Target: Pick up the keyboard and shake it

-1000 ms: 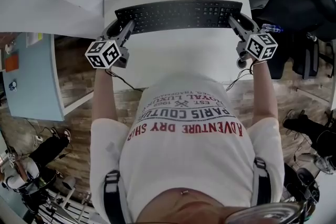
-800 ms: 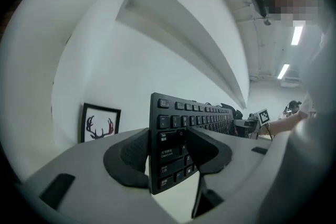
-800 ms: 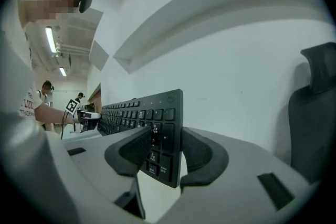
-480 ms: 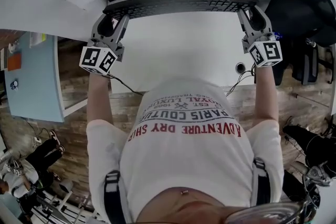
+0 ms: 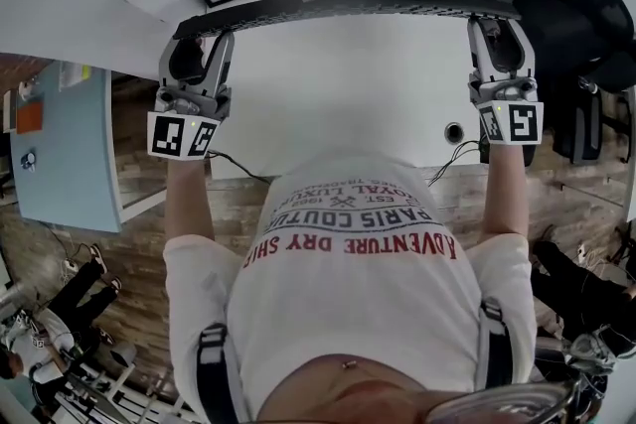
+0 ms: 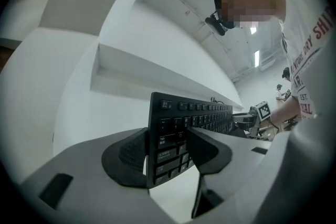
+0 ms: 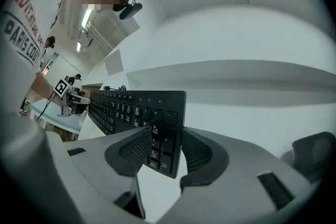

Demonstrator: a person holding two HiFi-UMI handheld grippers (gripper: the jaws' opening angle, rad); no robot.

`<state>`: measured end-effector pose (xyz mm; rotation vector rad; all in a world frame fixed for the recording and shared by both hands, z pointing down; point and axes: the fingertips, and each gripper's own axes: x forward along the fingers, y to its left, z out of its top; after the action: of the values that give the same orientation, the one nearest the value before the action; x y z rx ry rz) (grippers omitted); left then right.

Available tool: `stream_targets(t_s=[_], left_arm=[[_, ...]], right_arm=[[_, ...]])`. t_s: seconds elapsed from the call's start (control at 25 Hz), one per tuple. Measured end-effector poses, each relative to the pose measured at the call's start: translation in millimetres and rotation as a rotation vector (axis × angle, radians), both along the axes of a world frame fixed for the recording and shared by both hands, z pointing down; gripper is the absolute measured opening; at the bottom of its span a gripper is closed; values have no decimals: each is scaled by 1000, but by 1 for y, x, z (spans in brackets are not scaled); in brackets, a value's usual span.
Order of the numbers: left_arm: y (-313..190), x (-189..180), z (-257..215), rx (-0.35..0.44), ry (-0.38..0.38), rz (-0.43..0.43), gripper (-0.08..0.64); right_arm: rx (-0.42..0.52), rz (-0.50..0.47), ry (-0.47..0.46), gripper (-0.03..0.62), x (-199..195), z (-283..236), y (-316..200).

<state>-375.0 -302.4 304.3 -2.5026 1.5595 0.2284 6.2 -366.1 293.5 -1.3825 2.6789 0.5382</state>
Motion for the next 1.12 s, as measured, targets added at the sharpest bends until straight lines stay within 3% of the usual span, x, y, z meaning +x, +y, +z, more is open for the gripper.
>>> stream_targets(t_s=[0.28, 0.56, 0.76, 0.92, 1.12], left_arm=[[19, 9, -26, 114, -54, -25, 224], [31, 12, -40, 158, -63, -33, 224], [13, -5, -15, 44, 26, -22, 227], [-9, -26, 21, -94, 101, 9, 229], [-26, -46, 57, -205, 155, 61, 236]], right_arm=[[101, 42, -12, 192, 8, -19, 9], [152, 61, -20, 192, 11, -34, 20], [58, 45, 34, 192, -4, -17, 15], [-113, 82, 110, 192, -25, 5, 8], [-104, 86, 176, 193, -48, 19, 22]])
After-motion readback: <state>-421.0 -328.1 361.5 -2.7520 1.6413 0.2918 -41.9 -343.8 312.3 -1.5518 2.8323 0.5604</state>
